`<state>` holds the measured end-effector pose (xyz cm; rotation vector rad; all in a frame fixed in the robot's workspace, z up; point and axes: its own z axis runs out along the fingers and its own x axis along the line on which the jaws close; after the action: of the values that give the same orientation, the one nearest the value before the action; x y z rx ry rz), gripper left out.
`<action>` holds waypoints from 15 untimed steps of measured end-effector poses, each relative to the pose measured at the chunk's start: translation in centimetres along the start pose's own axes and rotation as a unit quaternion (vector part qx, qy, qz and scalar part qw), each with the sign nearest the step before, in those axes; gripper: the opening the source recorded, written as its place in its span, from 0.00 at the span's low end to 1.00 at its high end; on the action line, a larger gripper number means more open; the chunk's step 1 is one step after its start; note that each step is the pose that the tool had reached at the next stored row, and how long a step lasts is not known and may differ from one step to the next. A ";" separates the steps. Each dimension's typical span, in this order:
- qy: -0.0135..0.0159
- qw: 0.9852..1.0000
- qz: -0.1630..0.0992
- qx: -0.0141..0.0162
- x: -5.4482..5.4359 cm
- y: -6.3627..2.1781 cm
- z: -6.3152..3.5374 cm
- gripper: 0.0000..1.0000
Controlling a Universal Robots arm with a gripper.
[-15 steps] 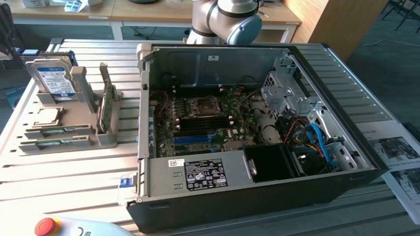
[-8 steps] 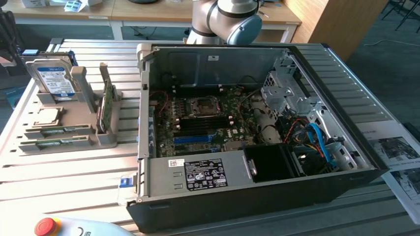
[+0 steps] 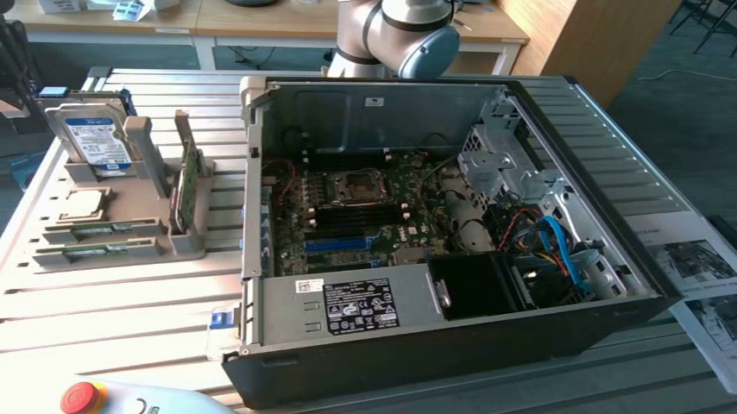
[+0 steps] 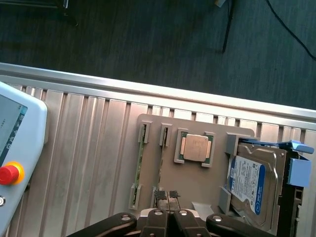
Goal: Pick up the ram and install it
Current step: 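Pick up the ram and move it above insertion slot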
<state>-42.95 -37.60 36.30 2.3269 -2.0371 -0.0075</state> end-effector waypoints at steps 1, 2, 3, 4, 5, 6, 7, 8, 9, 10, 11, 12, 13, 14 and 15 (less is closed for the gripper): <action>0.000 1.000 0.000 0.001 0.0 0.00 0.01 0.10; 0.000 1.000 0.000 0.002 0.0 0.00 0.01 0.10; 0.000 1.000 0.000 0.004 0.0 0.00 0.01 0.10; 0.001 1.000 0.000 0.006 0.0 0.00 0.02 0.10; 0.001 1.000 0.000 0.008 0.0 0.00 0.02 0.10; 0.001 1.000 0.000 0.010 0.0 0.00 0.03 0.10; 0.002 1.000 0.000 0.011 0.0 0.00 0.03 0.10; 0.002 1.000 0.000 0.011 0.0 -0.01 0.04 0.10; 0.002 1.000 0.000 0.011 0.0 0.00 0.03 0.10; 0.002 1.000 0.000 0.011 0.0 0.00 0.04 0.10; 0.002 1.000 0.000 0.011 0.0 0.00 0.05 0.10; 0.002 1.000 0.000 0.011 0.0 0.01 0.09 0.10; 0.002 1.000 0.001 0.012 0.0 0.00 0.16 0.10; 0.002 1.000 0.001 0.012 0.0 0.00 0.23 0.10; 0.002 1.000 0.001 0.012 0.0 -0.01 0.32 0.10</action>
<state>-42.95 -37.60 35.98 2.3372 -2.0492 0.0211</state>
